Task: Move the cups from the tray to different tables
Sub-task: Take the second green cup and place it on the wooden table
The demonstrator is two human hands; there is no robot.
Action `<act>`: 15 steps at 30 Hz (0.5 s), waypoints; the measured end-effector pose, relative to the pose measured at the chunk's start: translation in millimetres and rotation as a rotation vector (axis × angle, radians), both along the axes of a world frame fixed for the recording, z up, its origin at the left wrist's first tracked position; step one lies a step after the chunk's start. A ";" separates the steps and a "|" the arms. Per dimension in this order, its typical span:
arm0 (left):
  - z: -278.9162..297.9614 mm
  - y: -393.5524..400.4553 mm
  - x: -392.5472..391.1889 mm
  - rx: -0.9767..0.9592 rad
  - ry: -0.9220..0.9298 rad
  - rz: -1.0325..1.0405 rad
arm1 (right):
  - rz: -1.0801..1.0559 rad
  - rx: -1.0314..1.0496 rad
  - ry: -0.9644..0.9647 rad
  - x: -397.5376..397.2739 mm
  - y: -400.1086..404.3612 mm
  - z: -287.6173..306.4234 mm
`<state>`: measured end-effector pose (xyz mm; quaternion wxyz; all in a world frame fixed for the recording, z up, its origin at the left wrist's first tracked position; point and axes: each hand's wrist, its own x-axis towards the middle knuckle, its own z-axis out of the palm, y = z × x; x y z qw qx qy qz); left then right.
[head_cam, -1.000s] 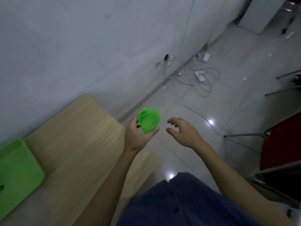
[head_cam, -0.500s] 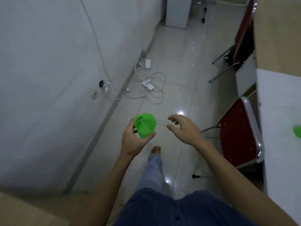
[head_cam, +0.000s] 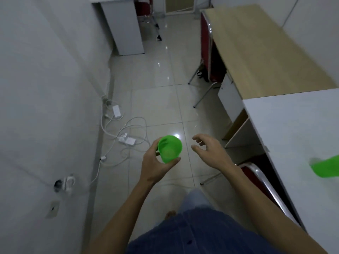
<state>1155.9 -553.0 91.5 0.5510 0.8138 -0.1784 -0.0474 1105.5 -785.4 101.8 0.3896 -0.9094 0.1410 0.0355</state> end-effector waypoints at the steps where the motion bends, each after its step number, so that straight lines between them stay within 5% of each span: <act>1: -0.5 -12.9 23.1 -0.001 -0.007 -0.026 | -0.020 -0.003 -0.010 16.7 -11.5 -1.7; 15: -0.9 -265.4 320.0 -0.018 -0.010 -0.243 | -0.229 0.023 0.018 260.4 -250.2 -25.5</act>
